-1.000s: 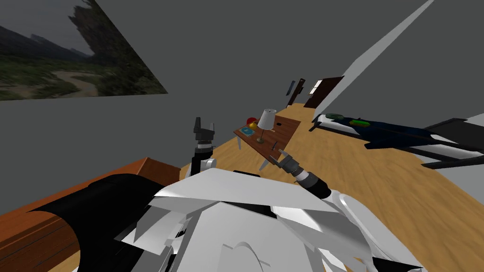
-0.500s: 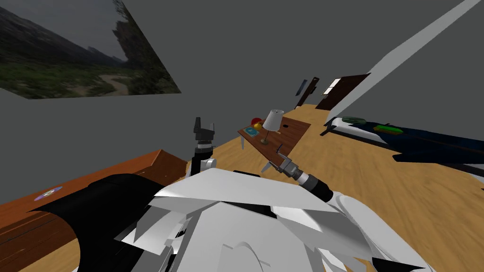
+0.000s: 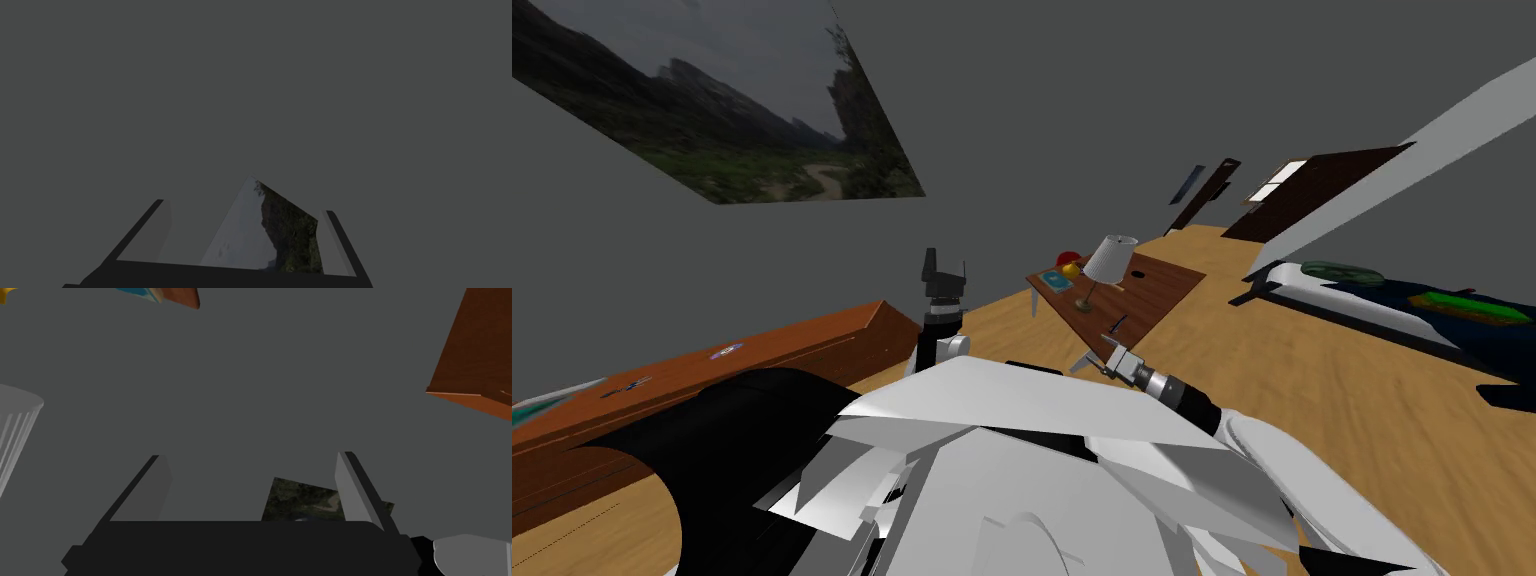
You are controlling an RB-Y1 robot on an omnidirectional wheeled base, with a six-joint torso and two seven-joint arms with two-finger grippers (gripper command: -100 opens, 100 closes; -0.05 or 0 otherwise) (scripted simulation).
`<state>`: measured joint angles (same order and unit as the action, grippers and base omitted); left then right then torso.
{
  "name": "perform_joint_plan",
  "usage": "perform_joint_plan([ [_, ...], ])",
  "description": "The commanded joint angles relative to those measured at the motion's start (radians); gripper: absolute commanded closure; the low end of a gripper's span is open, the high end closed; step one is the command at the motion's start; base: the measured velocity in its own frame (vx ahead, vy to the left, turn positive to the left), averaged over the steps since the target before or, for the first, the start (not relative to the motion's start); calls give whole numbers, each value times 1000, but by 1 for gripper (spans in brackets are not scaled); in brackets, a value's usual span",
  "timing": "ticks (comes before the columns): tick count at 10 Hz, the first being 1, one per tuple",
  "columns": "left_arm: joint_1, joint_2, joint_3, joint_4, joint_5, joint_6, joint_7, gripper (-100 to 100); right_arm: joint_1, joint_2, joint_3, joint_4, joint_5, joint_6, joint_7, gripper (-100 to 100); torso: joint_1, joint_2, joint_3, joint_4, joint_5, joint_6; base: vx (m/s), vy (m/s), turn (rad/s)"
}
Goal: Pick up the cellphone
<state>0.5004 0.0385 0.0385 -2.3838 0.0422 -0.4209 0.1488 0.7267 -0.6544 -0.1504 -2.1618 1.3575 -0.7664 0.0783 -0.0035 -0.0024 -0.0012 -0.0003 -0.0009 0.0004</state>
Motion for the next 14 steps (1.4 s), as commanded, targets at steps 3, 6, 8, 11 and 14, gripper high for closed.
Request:
perform_joint_plan([
  [3, 0, 0, 0, 0, 0, 0, 0, 0, 25, -43, -20, 21, 108, -41, 23, -100, 0, -1, 0, 0, 0, 0, 27, -20, 188],
  [6, 0, 0, 0, 0, 0, 0, 0, 0, 36, -69, -28, 37, 193, -65, 35, -100, 0, 0, 0, 0, 0, 0, 21, -14, 142],
  [8, 0, 0, 0, 0, 0, 0, 0, 0, 46, -94, -36, 54, 249, -88, 46, -100, -1, -2, -1, 0, 0, 0, 45, -32, 222],
  [11, 0, 0, 0, 0, 0, 0, 0, 0, 67, -141, -51, 89, 351, -135, 67, -100, -1, -2, -1, 0, 0, 2, 40, -39, 220],
  [14, 0, 0, 0, 0, 0, 0, 0, 0, 76, -162, -58, 106, 438, -158, 77, -100, -2, -2, -1, 0, 0, 1, 37, -45, 181],
])
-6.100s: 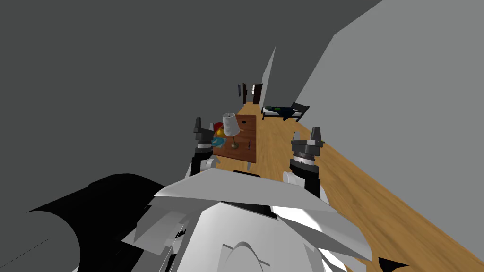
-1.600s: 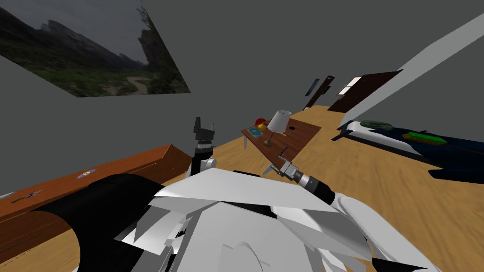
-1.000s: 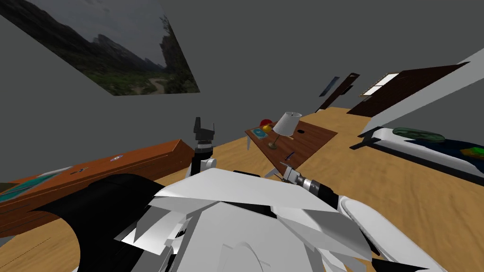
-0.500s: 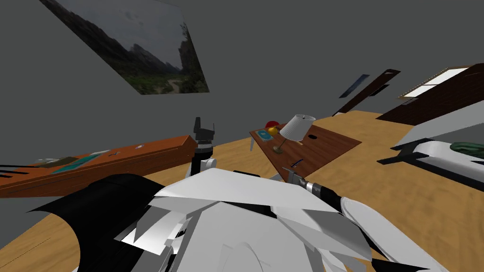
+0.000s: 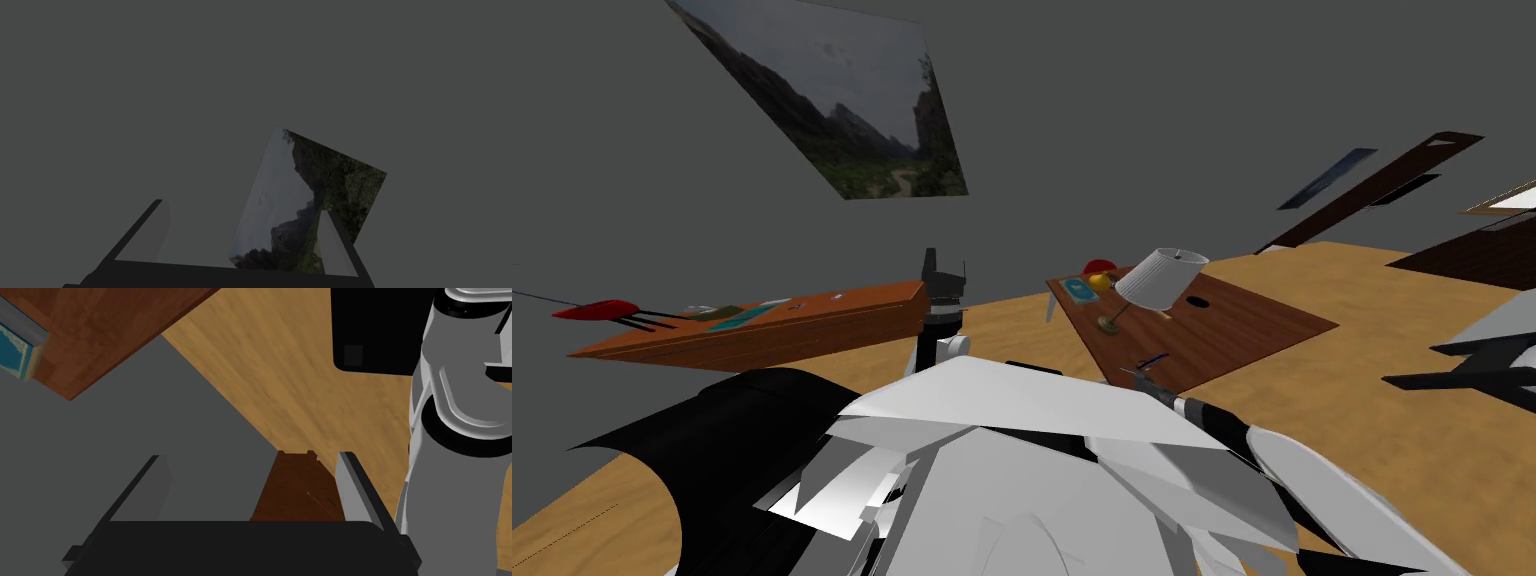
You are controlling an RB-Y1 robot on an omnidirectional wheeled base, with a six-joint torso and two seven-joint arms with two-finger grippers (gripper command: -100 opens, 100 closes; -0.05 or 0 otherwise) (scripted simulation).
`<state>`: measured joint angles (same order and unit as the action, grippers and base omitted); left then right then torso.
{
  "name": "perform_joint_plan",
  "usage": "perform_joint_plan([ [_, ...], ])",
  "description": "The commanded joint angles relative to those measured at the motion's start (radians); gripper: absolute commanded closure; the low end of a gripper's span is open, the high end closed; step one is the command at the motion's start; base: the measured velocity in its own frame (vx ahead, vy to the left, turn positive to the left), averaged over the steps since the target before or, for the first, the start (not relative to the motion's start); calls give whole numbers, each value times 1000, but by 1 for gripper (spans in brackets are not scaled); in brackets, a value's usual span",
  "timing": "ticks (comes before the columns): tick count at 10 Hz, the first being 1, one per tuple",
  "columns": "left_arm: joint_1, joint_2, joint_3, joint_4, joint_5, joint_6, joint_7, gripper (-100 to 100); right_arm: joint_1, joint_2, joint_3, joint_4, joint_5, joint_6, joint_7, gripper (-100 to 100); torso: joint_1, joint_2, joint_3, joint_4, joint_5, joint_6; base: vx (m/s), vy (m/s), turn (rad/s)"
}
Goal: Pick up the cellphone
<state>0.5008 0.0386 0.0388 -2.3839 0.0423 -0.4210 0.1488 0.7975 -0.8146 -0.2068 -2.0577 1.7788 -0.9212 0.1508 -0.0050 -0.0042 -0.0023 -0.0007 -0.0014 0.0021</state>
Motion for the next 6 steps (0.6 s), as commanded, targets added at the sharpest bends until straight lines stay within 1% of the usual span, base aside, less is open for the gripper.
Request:
perform_joint_plan([
  [1, 0, 0, 0, 0, 0, 0, 0, 0, 14, -23, -9, 18, 50, -25, 13, -100, 0, 0, 0, 0, 0, 0, 50, -40, 237],
  [2, 0, 0, 0, 0, 0, 0, 0, 0, 14, -23, -9, 18, 74, -25, 13, -100, 0, -1, 0, 0, 0, -1, 44, -40, 118],
  [3, 0, 0, 0, 0, 0, 0, 0, 0, 23, -43, -15, 34, 104, -46, 22, -100, 0, 0, 0, 0, 0, 0, 48, -58, 194],
  [4, 0, 0, 0, 0, 0, 0, 0, 0, 23, -43, -15, 34, 127, -46, 22, -100, -1, -1, 0, 0, 0, 0, 36, -50, 149],
  [5, 0, 0, 0, 0, 0, 0, 0, 0, 31, -63, -21, 48, 164, -67, 30, -100, 0, 0, 0, 0, 0, 0, 45, -41, 246],
  [6, 0, 0, 0, 0, 0, 0, 0, 0, 31, -63, -21, 48, 177, -67, 30, -100, 0, -1, 0, 0, 0, -1, 38, -47, 110],
])
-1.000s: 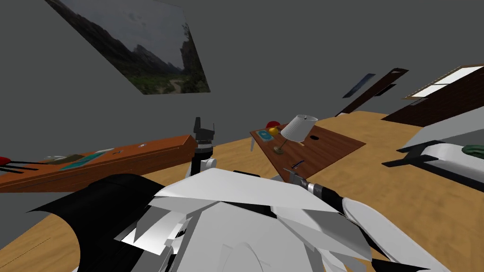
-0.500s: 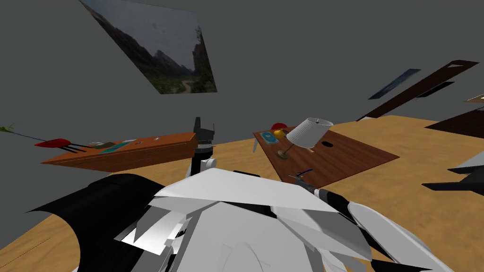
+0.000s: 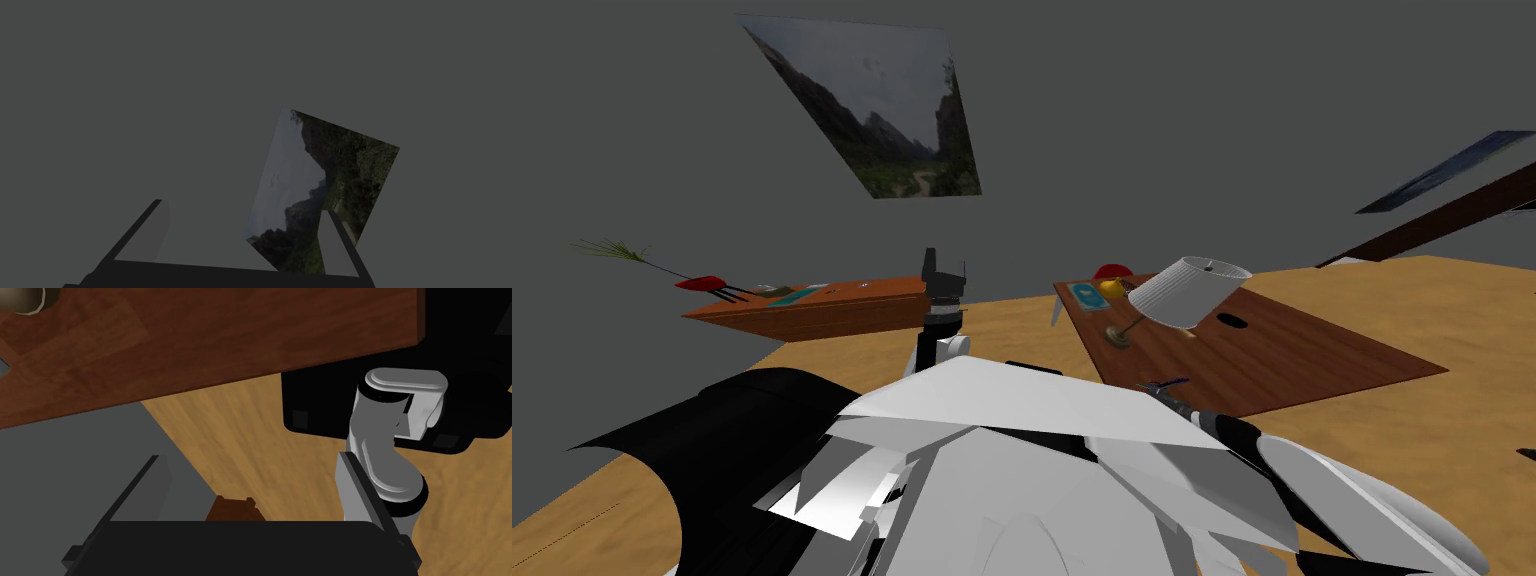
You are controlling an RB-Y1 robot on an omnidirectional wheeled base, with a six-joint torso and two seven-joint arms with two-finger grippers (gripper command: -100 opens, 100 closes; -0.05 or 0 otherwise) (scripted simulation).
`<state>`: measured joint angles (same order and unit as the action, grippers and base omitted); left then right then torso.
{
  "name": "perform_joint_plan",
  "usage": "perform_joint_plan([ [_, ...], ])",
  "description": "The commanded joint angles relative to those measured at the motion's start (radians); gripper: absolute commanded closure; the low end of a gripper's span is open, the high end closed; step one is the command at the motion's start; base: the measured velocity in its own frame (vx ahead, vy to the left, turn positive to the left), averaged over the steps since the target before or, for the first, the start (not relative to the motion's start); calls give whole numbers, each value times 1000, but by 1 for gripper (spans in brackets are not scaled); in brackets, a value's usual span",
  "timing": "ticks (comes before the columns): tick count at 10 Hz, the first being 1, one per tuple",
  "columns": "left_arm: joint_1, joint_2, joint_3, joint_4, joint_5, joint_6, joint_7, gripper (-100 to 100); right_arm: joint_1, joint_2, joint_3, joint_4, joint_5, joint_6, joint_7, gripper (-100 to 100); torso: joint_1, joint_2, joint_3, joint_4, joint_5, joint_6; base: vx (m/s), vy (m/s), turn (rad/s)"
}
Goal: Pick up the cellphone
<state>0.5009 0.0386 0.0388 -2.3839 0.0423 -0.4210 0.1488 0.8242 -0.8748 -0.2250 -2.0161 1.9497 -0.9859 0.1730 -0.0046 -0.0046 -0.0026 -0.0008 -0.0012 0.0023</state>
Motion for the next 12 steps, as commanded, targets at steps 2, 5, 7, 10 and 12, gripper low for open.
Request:
perform_joint_plan([
  [2, 0, 0, 0, 0, 0, 0, 0, 0, 12, -22, -9, 20, 53, -22, 16, -100, 0, 0, 0, 0, 0, 0, 31, -43, 136],
  [5, 0, 0, 0, 0, 0, 0, 0, 0, 31, -76, -24, 51, 161, -72, 35, -100, -1, -1, -1, 0, 0, -1, 48, -67, 248],
  [7, 0, 0, 0, 0, 0, 0, 0, 0, 40, -106, -31, 65, 229, -96, 45, -100, -2, -1, 0, 0, -1, 0, 37, -73, 190],
  [10, 0, 0, 0, 0, 0, 0, 0, 0, 46, -120, -35, 66, 258, -108, 46, -100, 0, 0, 0, 0, 0, 0, 21, -42, 97],
  [12, 0, 0, 0, 0, 0, 0, 0, 0, 40, -103, -10, 99, 277, -77, 55, -100, 3, 2, 1, 0, 1, 1, 3, -1, 48],
])
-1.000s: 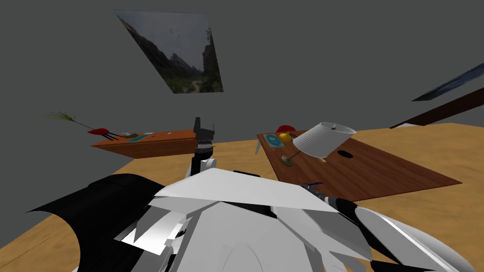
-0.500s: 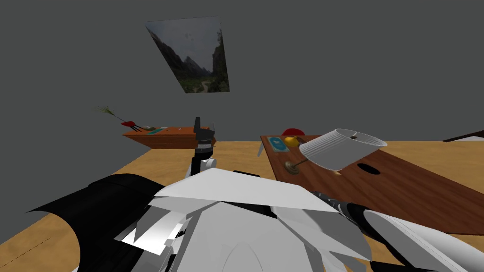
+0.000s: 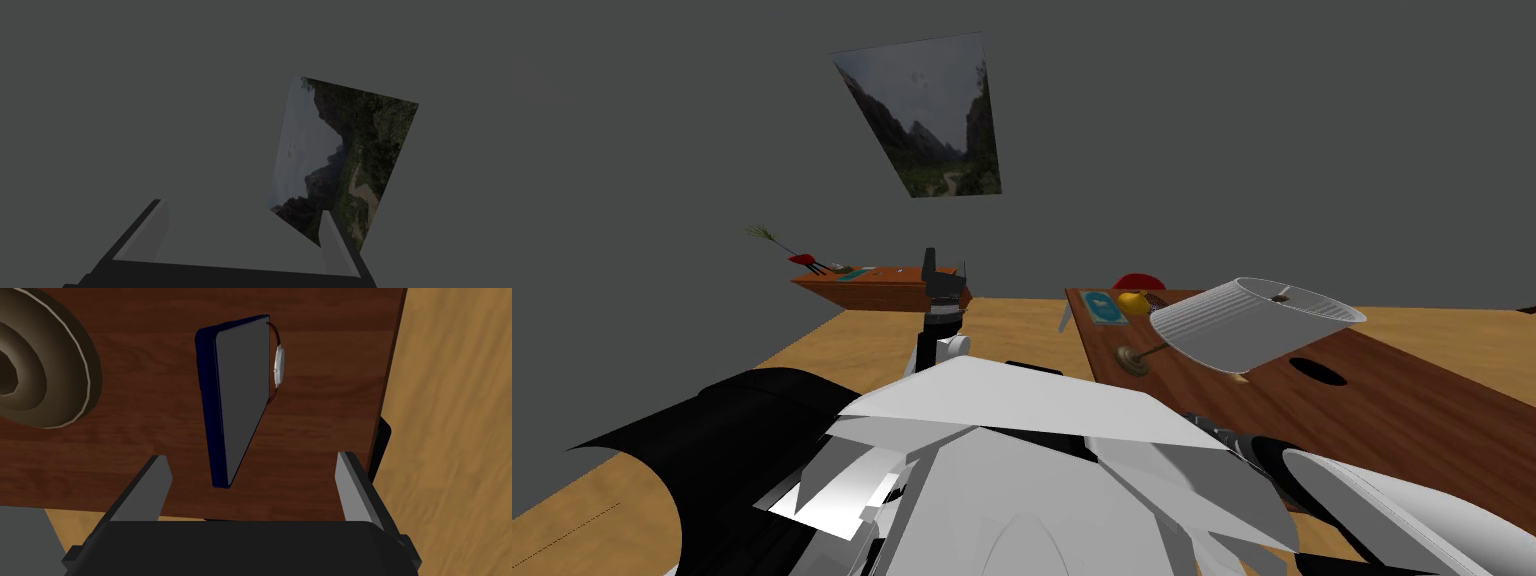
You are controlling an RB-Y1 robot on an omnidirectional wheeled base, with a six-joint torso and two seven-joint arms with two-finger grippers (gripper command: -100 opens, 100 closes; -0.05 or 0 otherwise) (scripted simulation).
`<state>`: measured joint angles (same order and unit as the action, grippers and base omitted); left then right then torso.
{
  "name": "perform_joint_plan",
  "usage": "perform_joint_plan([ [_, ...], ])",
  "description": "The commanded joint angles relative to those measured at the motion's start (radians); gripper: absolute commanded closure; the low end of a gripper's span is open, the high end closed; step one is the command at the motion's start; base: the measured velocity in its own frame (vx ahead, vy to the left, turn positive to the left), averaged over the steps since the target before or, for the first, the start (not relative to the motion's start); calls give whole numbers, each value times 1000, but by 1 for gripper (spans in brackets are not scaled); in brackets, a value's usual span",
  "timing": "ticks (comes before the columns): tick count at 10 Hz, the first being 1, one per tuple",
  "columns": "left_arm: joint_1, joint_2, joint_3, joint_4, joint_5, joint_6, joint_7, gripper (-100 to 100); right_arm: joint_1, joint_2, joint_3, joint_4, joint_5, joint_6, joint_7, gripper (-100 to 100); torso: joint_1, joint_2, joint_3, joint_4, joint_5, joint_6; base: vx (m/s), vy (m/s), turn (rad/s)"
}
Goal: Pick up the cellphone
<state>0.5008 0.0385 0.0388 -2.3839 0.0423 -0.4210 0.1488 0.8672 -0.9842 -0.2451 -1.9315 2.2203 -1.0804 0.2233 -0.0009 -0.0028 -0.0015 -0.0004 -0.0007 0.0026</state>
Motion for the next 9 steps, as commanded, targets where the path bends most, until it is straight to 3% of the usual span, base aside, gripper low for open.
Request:
perform_joint_plan([
  [1, 0, 0, 0, 0, 0, 0, 0, 0, -6, 14, 21, 28, 14, 30, 8, -100, 0, 0, 0, 0, 0, 0, 6, -5, 67],
  [2, 0, 0, 0, 0, 0, 0, 0, 0, -10, 25, 37, 48, 24, 50, 14, -100, 0, 0, 0, 0, 0, 0, 6, -6, 42],
  [3, 0, 0, 0, 0, 0, 0, 0, 0, -9, 17, 27, 41, 14, 37, 14, -100, 0, 0, 0, 0, 0, 0, 0, 0, 0],
  [4, 0, 0, 0, 0, 0, 0, 0, 0, -9, 18, 28, 44, 15, 42, 16, 100, 0, 0, 0, 0, 0, 0, 0, 0, 0],
  [8, 0, 0, 0, 0, 0, 0, 0, 0, -10, 17, 28, 43, 15, 41, 16, 100, -1, 2, 1, 1, -1, 1, 1, 0, 6],
  [9, 0, 0, 0, 0, 0, 0, 0, 0, -9, 17, 28, 43, 15, 40, 16, 0, -2, 2, 1, 1, -1, 1, 0, 0, 0],
])
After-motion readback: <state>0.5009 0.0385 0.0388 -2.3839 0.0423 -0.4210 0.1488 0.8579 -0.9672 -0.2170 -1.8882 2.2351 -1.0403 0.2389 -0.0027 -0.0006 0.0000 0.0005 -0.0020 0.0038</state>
